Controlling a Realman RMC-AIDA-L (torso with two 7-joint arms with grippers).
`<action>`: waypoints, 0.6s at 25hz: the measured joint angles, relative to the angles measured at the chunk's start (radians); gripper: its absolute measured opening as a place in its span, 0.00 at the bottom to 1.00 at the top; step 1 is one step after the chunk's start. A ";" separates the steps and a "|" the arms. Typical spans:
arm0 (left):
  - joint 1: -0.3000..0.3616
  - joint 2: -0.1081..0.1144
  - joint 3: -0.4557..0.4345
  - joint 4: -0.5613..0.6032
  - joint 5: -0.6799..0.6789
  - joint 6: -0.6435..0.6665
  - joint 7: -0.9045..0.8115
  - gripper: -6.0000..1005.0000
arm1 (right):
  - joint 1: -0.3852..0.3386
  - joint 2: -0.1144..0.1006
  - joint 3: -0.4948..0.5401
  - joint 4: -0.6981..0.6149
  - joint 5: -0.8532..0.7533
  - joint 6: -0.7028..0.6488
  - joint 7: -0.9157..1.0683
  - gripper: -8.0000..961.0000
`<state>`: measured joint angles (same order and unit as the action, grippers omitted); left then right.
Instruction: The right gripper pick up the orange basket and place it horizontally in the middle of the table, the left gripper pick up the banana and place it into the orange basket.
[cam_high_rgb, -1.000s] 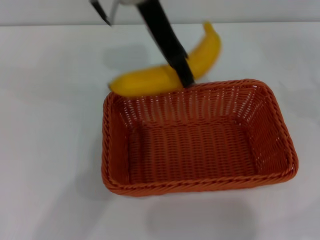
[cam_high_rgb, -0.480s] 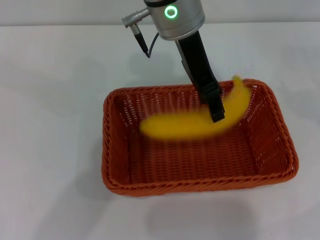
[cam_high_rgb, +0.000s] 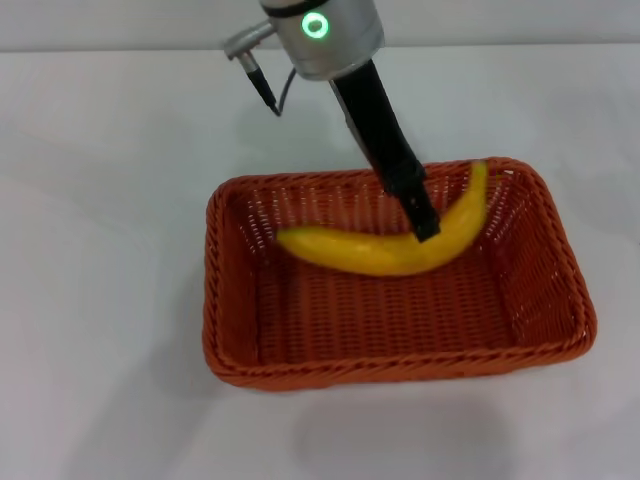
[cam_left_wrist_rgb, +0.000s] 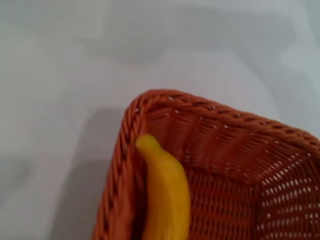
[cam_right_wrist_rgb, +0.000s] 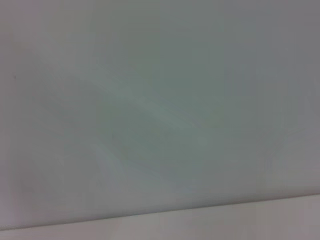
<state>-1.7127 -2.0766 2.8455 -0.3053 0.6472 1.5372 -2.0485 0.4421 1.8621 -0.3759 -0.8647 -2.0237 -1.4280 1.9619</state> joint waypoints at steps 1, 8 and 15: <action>0.005 0.001 0.000 -0.023 -0.016 0.002 0.019 0.72 | 0.000 0.000 0.000 0.000 0.002 0.000 0.000 0.76; 0.089 0.003 0.000 -0.279 -0.301 0.046 0.223 0.78 | -0.008 -0.001 0.000 -0.003 0.048 0.002 -0.042 0.76; 0.277 0.002 0.000 -0.472 -0.632 0.086 0.411 0.78 | -0.027 0.015 0.001 0.003 0.124 0.004 -0.134 0.76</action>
<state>-1.4357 -2.0744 2.8460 -0.7773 0.0149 1.6232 -1.6380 0.4152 1.8776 -0.3747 -0.8614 -1.8999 -1.4243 1.8283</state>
